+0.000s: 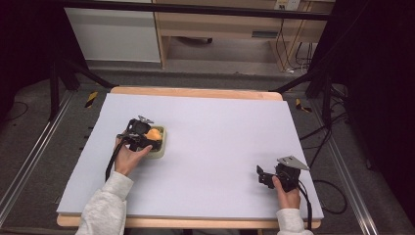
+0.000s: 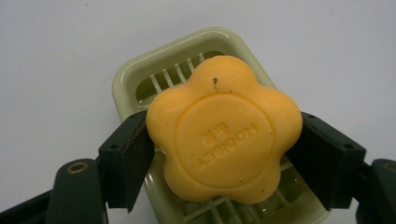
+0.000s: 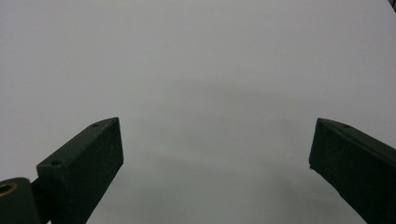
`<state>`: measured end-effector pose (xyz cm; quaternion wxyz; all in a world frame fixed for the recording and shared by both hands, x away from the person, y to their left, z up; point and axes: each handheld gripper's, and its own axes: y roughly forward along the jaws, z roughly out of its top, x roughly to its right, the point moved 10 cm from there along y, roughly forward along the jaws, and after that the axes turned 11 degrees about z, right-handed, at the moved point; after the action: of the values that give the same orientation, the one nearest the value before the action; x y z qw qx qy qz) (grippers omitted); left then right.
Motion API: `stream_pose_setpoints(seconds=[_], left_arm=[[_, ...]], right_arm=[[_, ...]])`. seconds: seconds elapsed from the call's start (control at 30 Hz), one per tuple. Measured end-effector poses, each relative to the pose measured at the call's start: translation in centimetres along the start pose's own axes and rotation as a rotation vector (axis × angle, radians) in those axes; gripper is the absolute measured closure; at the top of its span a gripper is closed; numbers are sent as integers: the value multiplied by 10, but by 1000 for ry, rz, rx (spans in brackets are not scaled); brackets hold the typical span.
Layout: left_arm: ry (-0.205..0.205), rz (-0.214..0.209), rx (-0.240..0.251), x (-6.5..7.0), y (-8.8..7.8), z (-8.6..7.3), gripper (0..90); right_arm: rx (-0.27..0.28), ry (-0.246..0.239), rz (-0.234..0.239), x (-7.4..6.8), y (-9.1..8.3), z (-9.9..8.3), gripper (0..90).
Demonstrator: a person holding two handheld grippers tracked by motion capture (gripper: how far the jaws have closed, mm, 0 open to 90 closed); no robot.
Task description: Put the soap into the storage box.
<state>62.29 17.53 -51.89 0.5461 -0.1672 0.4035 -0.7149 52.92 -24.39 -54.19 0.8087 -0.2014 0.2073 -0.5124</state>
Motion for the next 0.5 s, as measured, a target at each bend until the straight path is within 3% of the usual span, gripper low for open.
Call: stream_pose_setpoints(seconds=[0.5], left_arm=[[-7, 13, 6, 1, 2, 0, 243]], right_arm=[[0, 0, -2, 0, 0, 0, 34]])
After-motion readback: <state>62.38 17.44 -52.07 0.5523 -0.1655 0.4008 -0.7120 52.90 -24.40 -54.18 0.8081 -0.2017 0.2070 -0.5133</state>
